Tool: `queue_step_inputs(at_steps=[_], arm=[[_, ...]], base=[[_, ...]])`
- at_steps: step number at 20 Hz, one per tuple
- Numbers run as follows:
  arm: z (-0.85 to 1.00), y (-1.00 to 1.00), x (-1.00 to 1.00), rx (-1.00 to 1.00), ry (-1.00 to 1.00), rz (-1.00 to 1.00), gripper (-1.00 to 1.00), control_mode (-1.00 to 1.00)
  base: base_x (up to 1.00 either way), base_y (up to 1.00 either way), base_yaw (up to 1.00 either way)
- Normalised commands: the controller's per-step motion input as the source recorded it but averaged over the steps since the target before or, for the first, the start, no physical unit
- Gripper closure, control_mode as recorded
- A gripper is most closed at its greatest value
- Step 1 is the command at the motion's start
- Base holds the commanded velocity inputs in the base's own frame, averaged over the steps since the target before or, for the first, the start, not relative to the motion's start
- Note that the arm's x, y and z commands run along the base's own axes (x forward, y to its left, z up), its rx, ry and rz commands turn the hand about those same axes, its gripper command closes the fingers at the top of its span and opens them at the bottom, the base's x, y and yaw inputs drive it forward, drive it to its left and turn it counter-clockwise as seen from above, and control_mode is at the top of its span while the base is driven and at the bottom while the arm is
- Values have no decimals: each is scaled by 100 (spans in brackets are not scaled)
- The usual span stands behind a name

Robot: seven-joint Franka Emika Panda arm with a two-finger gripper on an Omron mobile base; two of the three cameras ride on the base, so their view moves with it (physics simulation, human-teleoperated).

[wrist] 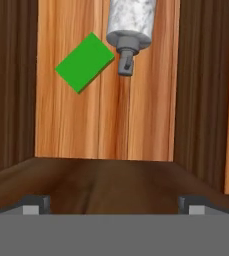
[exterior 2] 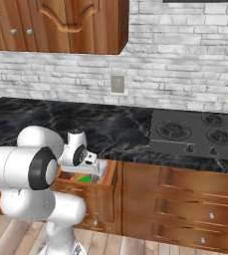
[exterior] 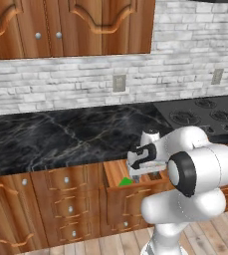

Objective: Restock the sink supplies by placing the sponge and soap dispenser on the counter and next to the sink. Make sure the soap dispenser is upright.

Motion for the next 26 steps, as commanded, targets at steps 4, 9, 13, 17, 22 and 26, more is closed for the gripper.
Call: queue_step_inputs(at_steps=[4,9,13,17,22,26], arm=[[-32,1,3,0,0,0,-100,-100],[-31,4,-3,0,1,0,-100,-100],[-11,2,-30,0,5,0,-100,-100],[0,0,-65,0,1,0,-100,-100],[0,0,-69,0,0,0,-100,-100],[0,0,-75,0,0,0,-100,-100]], base=[[0,0,0],[0,0,0],[0,0,0],[0,0,0],[0,0,0],[0,0,0]])
